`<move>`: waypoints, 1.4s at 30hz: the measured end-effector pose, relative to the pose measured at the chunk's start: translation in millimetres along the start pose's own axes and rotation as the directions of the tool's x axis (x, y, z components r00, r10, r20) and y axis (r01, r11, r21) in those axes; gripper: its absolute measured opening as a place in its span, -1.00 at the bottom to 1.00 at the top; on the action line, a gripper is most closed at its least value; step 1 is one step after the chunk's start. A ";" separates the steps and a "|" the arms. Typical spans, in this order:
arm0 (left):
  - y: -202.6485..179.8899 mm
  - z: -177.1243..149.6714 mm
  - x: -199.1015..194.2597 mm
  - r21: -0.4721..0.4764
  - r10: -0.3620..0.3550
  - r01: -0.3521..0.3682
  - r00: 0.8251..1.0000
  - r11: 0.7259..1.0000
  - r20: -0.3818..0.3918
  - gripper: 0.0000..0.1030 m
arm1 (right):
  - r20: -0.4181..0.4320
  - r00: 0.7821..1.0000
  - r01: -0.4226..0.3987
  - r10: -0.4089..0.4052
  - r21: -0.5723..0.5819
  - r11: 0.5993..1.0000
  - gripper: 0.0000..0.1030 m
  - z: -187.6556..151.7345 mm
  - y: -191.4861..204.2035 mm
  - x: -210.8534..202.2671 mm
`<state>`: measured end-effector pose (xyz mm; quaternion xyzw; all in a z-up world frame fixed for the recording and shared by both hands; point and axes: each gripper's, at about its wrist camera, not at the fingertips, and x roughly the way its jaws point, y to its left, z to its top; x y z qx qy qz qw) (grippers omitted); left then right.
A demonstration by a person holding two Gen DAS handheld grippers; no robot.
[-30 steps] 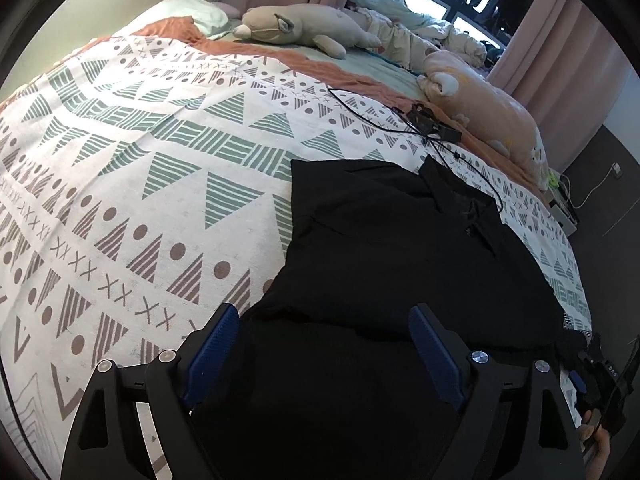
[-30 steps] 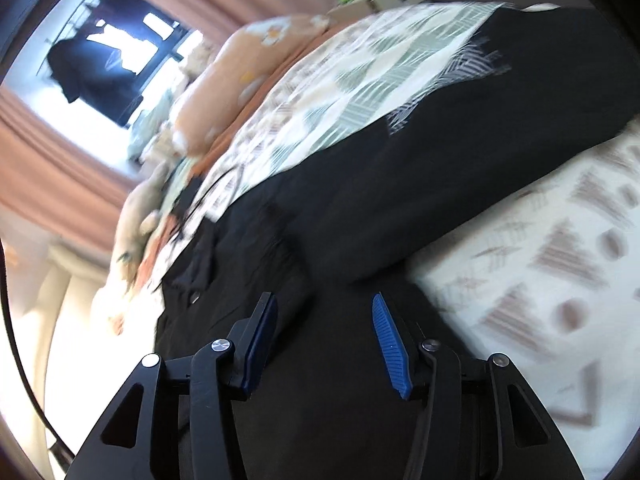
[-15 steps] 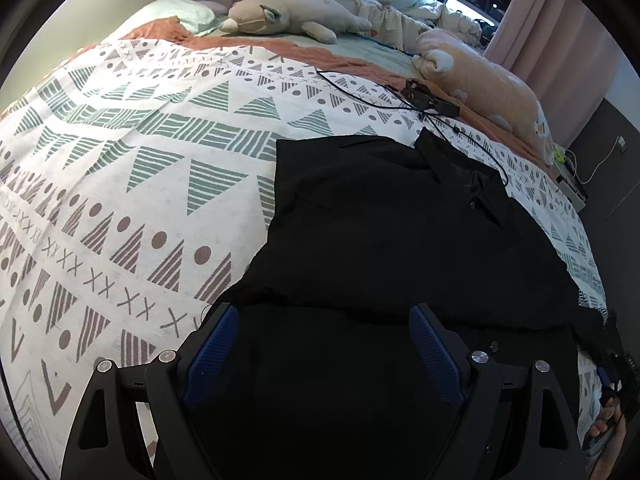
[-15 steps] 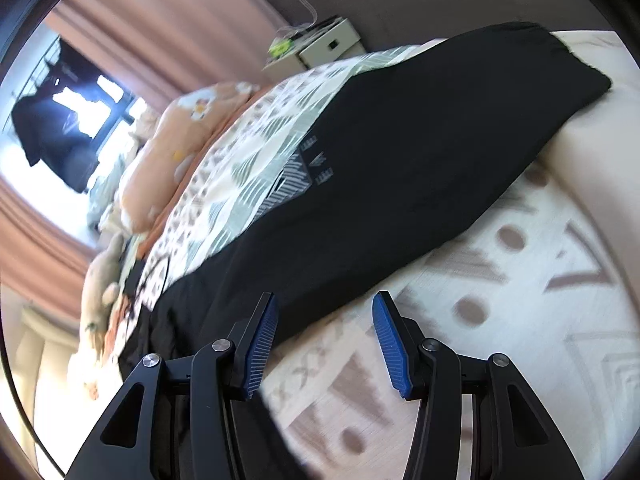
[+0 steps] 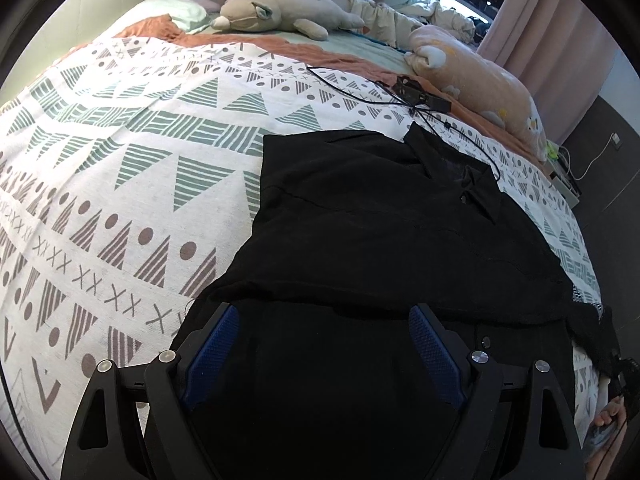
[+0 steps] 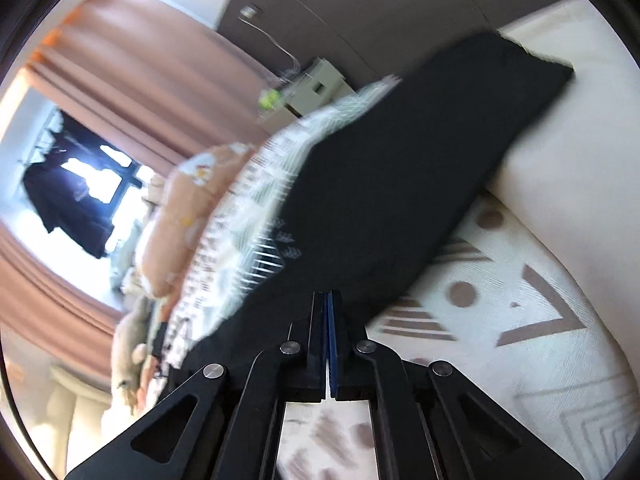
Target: Fold large clothes
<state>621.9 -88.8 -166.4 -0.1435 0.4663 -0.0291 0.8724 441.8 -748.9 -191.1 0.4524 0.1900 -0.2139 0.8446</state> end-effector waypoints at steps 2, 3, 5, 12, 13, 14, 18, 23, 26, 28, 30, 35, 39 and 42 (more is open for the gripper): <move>-0.9 -1.2 1.2 -0.002 -0.003 0.003 1.000 1.000 -0.005 0.70 | 0.018 0.999 -0.040 0.041 -0.041 0.998 -0.96 -0.4 19.5 -8.6; -1.6 -1.7 1.6 -0.002 -0.004 0.004 1.000 1.000 -0.007 0.70 | 0.026 0.998 -0.061 0.063 -0.067 0.996 -0.96 -0.7 30.9 -13.3; -3.2 -2.2 1.8 0.002 -0.006 0.006 1.000 1.000 -0.008 0.70 | 0.029 0.996 -0.079 0.082 -0.096 0.992 -0.96 -2.2 41.2 -19.1; -3.4 -0.8 -3.4 0.003 0.001 -0.001 1.000 1.000 0.009 0.70 | -0.046 0.999 0.000 -0.003 -0.070 0.998 -0.96 -5.8 21.5 -4.1; -2.9 -0.4 -4.1 -0.001 0.002 -0.002 1.000 1.000 0.013 0.70 | -0.064 0.998 0.023 -0.026 -0.048 0.999 -0.96 -5.0 13.5 -1.4; -2.7 -0.2 -4.5 -0.002 0.003 -0.003 1.000 1.000 0.015 0.70 | -0.081 0.996 0.040 -0.042 -0.026 0.999 -0.90 -3.9 5.8 0.7; -4.4 -0.8 -3.2 0.006 0.014 -0.014 1.000 1.000 0.014 0.70 | -0.085 0.992 0.095 -0.089 0.062 0.994 0.20 2.4 -27.5 -0.7; -7.5 -2.3 0.9 0.015 0.029 -0.029 1.000 0.999 0.010 0.70 | -0.048 0.993 0.109 -0.104 0.099 0.989 0.20 10.9 -49.7 2.6; -9.1 -3.1 4.5 0.021 0.034 -0.034 0.999 0.999 0.001 0.70 | -0.062 0.991 0.127 -0.120 0.126 0.984 0.20 13.4 -64.5 13.3; -9.2 -3.3 6.2 0.029 0.036 -0.036 0.999 0.999 -0.003 0.70 | -0.036 0.992 0.123 -0.119 0.129 0.984 0.18 14.7 -69.8 16.0; -7.8 -2.7 7.1 0.027 0.040 -0.040 0.999 0.999 -0.003 0.70 | -0.018 0.992 0.129 -0.128 0.107 0.986 0.06 18.7 -68.1 19.0; -4.0 -1.0 10.7 0.010 0.050 -0.050 0.999 0.999 -0.005 0.70 | -0.016 0.997 0.082 -0.081 0.053 0.995 -0.92 17.1 -58.7 20.5; -3.9 -0.8 7.3 0.006 0.040 -0.040 0.999 0.999 -0.001 0.70 | 0.023 1.000 -0.005 0.005 0.005 1.000 -0.92 23.0 -23.3 1.0; -2.3 1.4 1.1 0.005 0.038 -0.038 0.999 0.999 0.016 0.70 | 0.047 0.997 -0.060 0.063 -0.064 0.996 -0.92 22.0 15.2 -18.5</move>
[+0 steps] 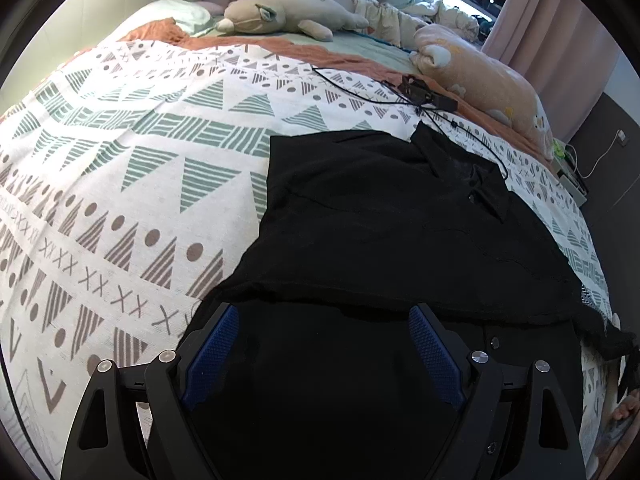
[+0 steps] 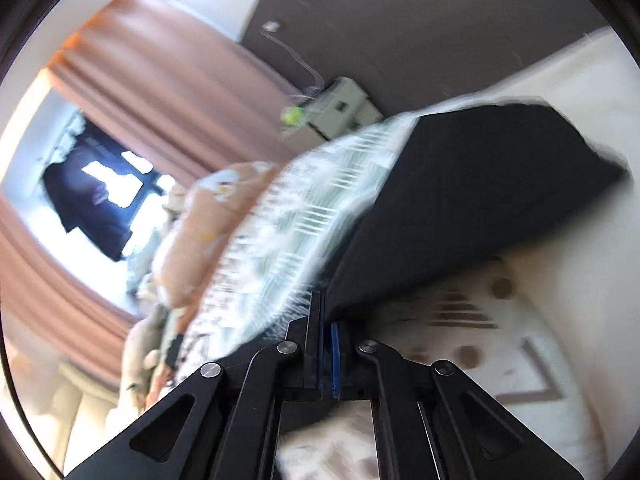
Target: Fold large clothes
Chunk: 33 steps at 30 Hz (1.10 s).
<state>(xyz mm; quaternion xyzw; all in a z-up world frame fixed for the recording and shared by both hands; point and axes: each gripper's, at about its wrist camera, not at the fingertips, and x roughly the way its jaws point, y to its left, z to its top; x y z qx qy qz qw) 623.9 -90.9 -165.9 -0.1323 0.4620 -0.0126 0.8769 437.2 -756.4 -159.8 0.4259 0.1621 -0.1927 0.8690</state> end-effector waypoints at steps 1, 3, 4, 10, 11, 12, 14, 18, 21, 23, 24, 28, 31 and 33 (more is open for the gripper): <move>1.5 0.6 -1.6 -0.006 -0.003 0.003 1.000 1.000 0.003 0.70 | 0.004 1.000 -0.015 0.015 -0.015 1.000 -0.92 -0.5 9.7 -4.2; 6.3 1.5 -4.5 -0.021 -0.018 0.018 1.000 1.000 0.003 0.70 | 0.005 0.997 -0.075 0.075 -0.049 0.996 -0.92 -4.2 39.9 -13.7; 8.2 1.8 -5.9 -0.027 -0.024 0.024 1.000 0.999 0.002 0.70 | 0.003 0.995 -0.097 0.098 -0.066 0.993 -0.92 -7.5 53.8 -16.7; 25.4 2.9 -22.9 -0.081 -0.066 0.068 0.998 0.994 0.024 0.70 | -0.061 0.974 -0.225 0.217 -0.163 0.961 -0.92 -40.9 132.4 -21.3; 27.7 3.4 -25.0 -0.086 -0.068 0.070 0.997 0.994 0.026 0.70 | -0.076 0.968 -0.248 0.238 -0.180 0.952 -0.92 -48.8 146.5 -22.2; 30.9 3.8 -27.1 -0.091 -0.074 0.076 0.997 0.993 0.026 0.70 | -0.089 0.962 -0.270 0.257 -0.193 0.943 -0.92 -56.8 159.2 -22.8; 35.8 4.4 -30.1 -0.099 -0.088 0.090 0.996 0.991 0.027 0.70 | -0.120 0.953 -0.299 0.279 -0.221 0.928 -0.92 -71.4 179.4 -21.5; 45.4 4.9 -34.5 -0.091 -0.091 0.093 0.995 0.991 0.025 0.70 | -0.188 0.934 -0.343 0.303 -0.245 0.907 -0.92 -102.2 202.7 -13.4; 55.3 5.8 -37.9 -0.106 -0.094 0.096 0.995 0.990 0.030 0.70 | -0.237 0.922 -0.362 0.306 -0.250 0.898 -0.92 -122.4 214.0 -2.6; 63.1 7.0 -40.2 -0.118 -0.092 0.096 0.995 0.988 0.035 0.70 | -0.275 0.912 -0.374 0.304 -0.256 0.891 -0.92 -142.9 222.8 10.0; 66.1 7.3 -41.3 -0.122 -0.089 0.093 0.995 0.988 0.038 0.70 | -0.297 0.909 -0.371 0.291 -0.262 0.891 -0.92 -155.5 225.5 18.5; 77.3 8.5 -44.9 -0.136 -0.080 0.085 0.996 0.987 0.043 0.70 | -0.400 0.885 -0.361 0.239 -0.265 0.894 -0.89 -199.2 226.1 52.1; 81.8 10.8 -47.8 -0.144 -0.074 0.081 0.996 0.986 0.054 0.70 | -0.547 0.834 -0.273 0.073 -0.293 0.917 -0.67 -240.3 226.3 94.1; 83.0 12.2 -48.3 -0.149 -0.077 0.085 0.995 0.985 0.057 0.70 | -0.631 0.776 -0.245 0.001 -0.299 0.922 -0.46 -262.9 214.2 109.7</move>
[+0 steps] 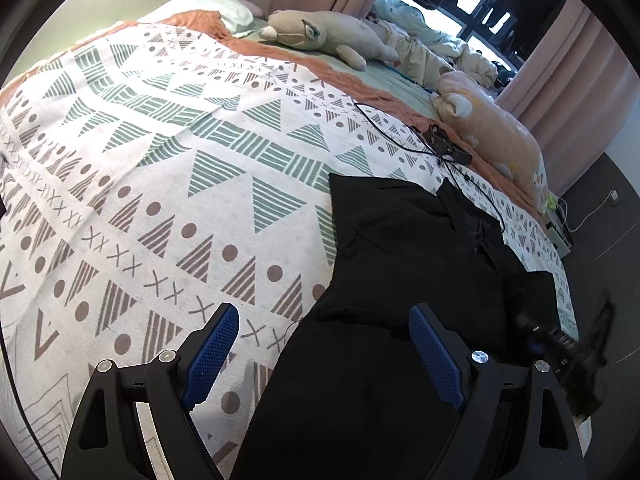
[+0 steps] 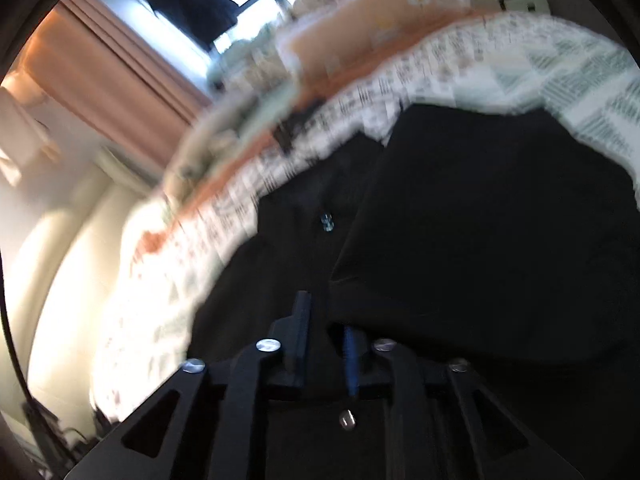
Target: Fold large clothes
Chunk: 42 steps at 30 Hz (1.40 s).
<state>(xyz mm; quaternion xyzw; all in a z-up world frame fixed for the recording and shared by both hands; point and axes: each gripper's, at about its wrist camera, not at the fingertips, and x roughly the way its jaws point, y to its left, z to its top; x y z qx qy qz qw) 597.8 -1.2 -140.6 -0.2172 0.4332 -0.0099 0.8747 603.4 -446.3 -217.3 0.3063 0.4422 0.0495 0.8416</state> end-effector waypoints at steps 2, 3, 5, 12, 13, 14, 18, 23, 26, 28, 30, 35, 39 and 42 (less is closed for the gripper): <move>-2.2 -0.2 0.5 -0.001 -0.004 0.004 1.000 1.000 -0.001 0.70 | -0.026 1.000 0.001 0.000 0.033 0.999 -0.40 -5.9 -11.2 0.9; -4.2 -0.7 0.8 0.002 -0.006 0.006 1.000 1.000 -0.002 0.70 | -0.030 0.999 -0.017 0.019 0.066 0.998 -0.26 -8.4 -20.2 -3.2; -10.4 -2.1 1.4 0.019 -0.006 0.006 1.000 1.000 -0.004 0.70 | -0.020 0.998 -0.063 0.066 0.130 0.989 -0.03 -9.6 -37.4 -15.0; -25.0 -9.5 2.1 0.054 0.006 -0.006 1.000 0.999 -0.002 0.70 | 0.044 0.999 -0.024 0.012 0.283 0.959 0.27 -19.2 -95.6 -67.3; -26.1 -9.2 2.1 0.052 0.007 -0.007 1.000 0.999 0.000 0.70 | 0.053 0.999 -0.015 -0.001 0.298 0.954 0.27 -19.0 -107.0 -74.9; -27.9 -7.4 2.7 0.054 0.006 -0.007 1.000 0.998 0.008 0.70 | 0.055 0.998 0.000 -0.017 0.297 0.955 0.27 -17.0 -113.2 -78.7; -34.5 -1.4 21.0 0.014 0.020 -0.020 1.000 1.000 -0.003 0.70 | 0.058 0.985 0.140 -0.161 0.272 0.952 0.27 -4.4 -135.7 -86.5; -43.0 -12.9 36.7 0.054 0.040 -0.038 0.999 0.998 -0.036 0.70 | 0.057 0.984 0.148 -0.168 0.251 0.957 0.27 -3.6 -137.3 -82.8; -43.7 -12.1 43.0 0.062 0.040 -0.037 0.998 0.997 -0.049 0.70 | 0.048 0.981 0.172 -0.190 0.255 0.952 0.27 -0.6 -142.0 -87.4; -41.9 -12.8 44.3 0.069 0.050 -0.046 0.998 0.997 -0.049 0.70 | 0.068 0.974 0.188 -0.214 0.275 0.943 0.27 1.2 -148.4 -98.1; -38.7 -12.0 45.1 0.060 0.058 -0.055 0.997 0.997 -0.049 0.70 | 0.079 0.962 0.229 -0.260 0.281 0.932 0.27 -1.5 -145.7 -104.3; -34.4 -9.7 42.6 0.056 0.068 -0.066 0.997 0.996 -0.040 0.70 | 0.070 0.965 0.225 -0.252 0.265 0.938 0.27 -0.9 -147.6 -91.9; -34.4 -8.9 37.0 0.056 0.071 -0.070 0.997 0.996 -0.027 0.70 | 0.069 0.955 0.275 -0.289 0.166 0.947 0.28 2.1 -140.0 -76.6; -33.7 -7.0 30.3 0.054 0.072 -0.072 0.997 0.996 -0.011 0.70 | 0.058 0.951 0.299 -0.305 0.097 0.949 -0.28 1.4 -125.2 -67.9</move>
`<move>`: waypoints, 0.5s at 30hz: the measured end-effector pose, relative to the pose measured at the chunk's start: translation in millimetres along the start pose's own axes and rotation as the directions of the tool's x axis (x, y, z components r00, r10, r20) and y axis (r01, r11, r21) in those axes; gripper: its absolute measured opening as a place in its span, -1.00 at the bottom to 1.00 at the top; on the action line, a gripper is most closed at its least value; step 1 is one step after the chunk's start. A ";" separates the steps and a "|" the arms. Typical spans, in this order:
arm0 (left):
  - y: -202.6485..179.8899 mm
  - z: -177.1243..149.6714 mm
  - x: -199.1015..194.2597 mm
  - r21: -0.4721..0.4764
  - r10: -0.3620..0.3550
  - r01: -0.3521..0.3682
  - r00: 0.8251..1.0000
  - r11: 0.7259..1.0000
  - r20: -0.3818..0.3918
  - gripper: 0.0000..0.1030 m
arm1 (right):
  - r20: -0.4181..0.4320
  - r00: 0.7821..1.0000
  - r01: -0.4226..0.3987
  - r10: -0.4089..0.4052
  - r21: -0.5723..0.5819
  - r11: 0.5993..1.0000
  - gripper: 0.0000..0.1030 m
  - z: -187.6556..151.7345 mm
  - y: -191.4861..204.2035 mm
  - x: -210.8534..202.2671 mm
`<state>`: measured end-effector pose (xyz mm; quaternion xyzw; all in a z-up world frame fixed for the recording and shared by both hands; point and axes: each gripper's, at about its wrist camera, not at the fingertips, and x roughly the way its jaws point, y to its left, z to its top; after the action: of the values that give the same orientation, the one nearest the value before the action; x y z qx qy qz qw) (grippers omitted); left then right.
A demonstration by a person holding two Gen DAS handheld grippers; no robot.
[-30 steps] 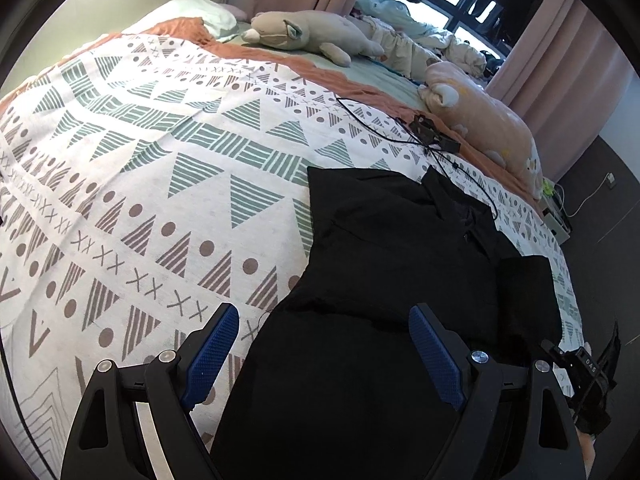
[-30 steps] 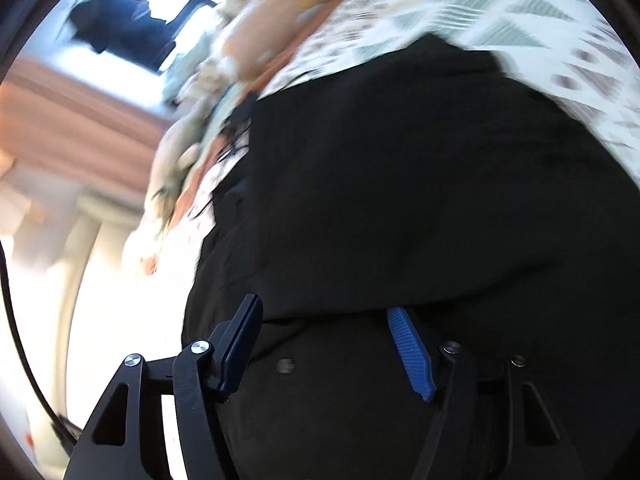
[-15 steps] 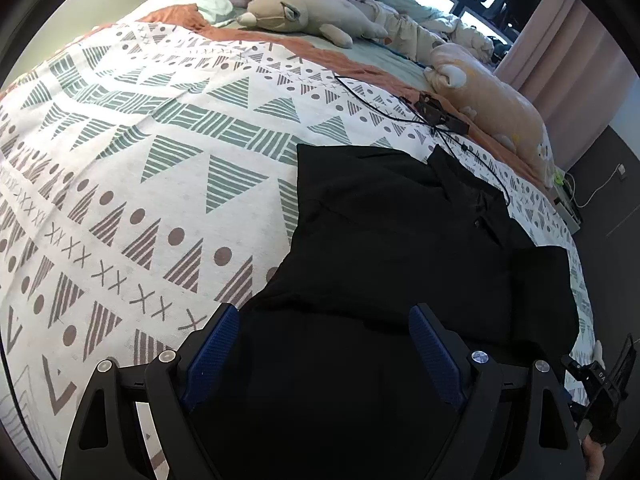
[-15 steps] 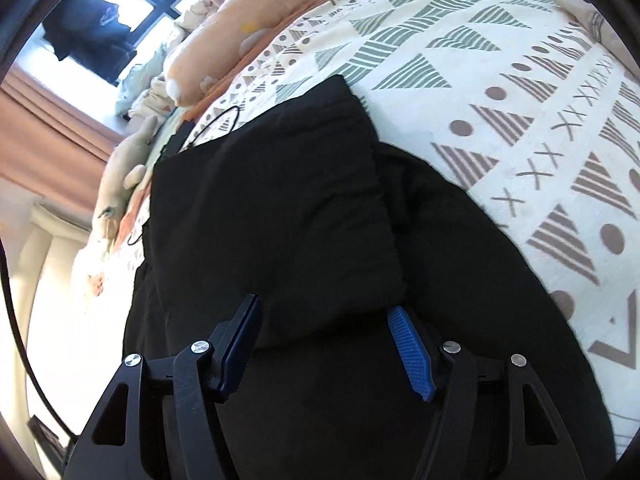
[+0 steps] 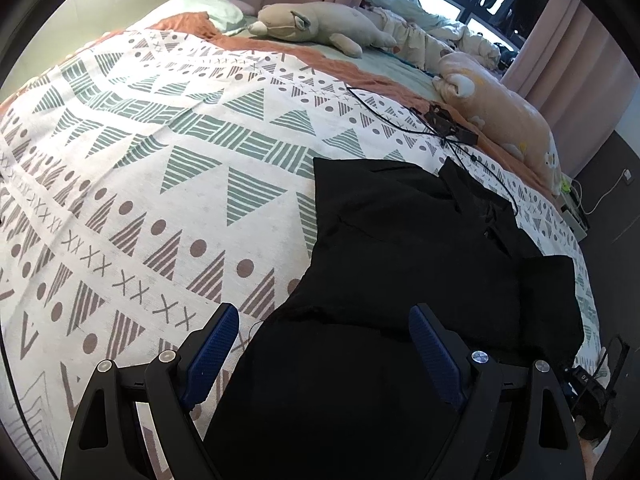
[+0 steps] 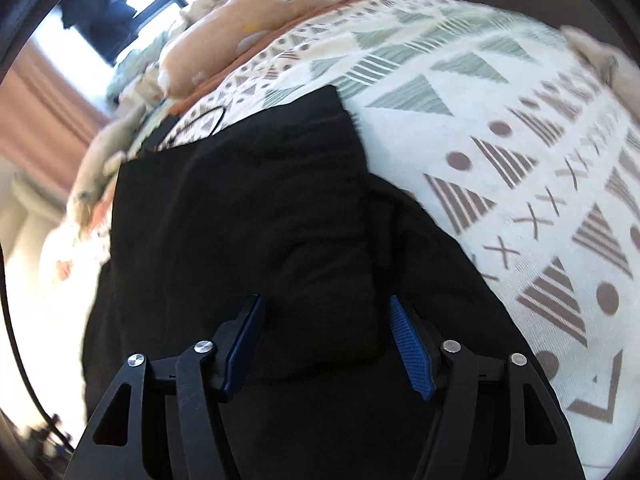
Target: Fold large clothes
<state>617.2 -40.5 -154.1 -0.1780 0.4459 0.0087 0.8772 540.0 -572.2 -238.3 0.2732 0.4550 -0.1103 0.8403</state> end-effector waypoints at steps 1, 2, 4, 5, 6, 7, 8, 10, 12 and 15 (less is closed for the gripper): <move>1.0 0.8 -2.3 -0.004 0.000 0.000 1.000 1.000 0.006 0.70 | -0.007 1.000 -0.015 0.015 -0.007 1.000 -0.29 0.2 4.3 1.7; 1.9 1.4 -4.0 -0.009 -0.004 0.004 1.000 1.000 0.008 0.70 | 0.002 1.000 -0.017 0.017 -0.015 1.000 -0.40 0.3 8.0 0.8; 4.1 2.6 -7.4 -0.019 -0.022 0.023 1.000 1.000 0.008 0.70 | 0.021 0.998 -0.052 0.053 -0.019 0.998 -0.46 -1.1 12.7 -8.2; 5.2 2.9 -9.5 -0.021 -0.029 0.029 1.000 0.999 0.009 0.70 | 0.036 0.996 -0.075 0.075 -0.025 0.997 -0.47 -1.0 18.5 -14.4; 7.2 2.9 -11.9 -0.022 -0.032 0.033 0.999 0.999 0.012 0.70 | 0.055 0.994 -0.090 0.092 -0.035 0.995 -0.47 -1.8 24.0 -22.0; 8.4 3.3 -13.9 -0.024 -0.034 0.034 0.999 0.999 0.013 0.70 | 0.068 0.992 -0.103 0.106 -0.042 0.994 -0.47 -2.3 29.7 -26.7; 11.3 3.3 -17.4 -0.027 -0.038 0.038 0.999 0.999 0.017 0.70 | 0.085 0.988 -0.129 0.133 -0.047 0.991 -0.47 -3.5 37.4 -34.4; 18.1 3.7 -25.1 -0.041 -0.052 0.053 0.998 0.998 0.026 0.70 | 0.110 0.975 -0.187 0.191 -0.052 0.981 -0.48 -5.9 52.4 -43.8; 23.9 4.2 -31.3 -0.048 -0.068 0.069 0.997 0.996 0.032 0.70 | 0.126 0.967 -0.215 0.223 -0.076 0.974 -0.47 -9.5 72.6 -51.0; 35.4 5.2 -38.8 -0.039 -0.066 0.067 0.997 0.997 0.036 0.70 | 0.135 0.955 -0.246 0.262 -0.124 0.961 -0.48 -17.8 107.8 -54.9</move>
<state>591.8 -0.1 -131.6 -0.2099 0.4243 -0.0085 0.8808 543.4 -476.6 -162.1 0.2755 0.3565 0.0028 0.8928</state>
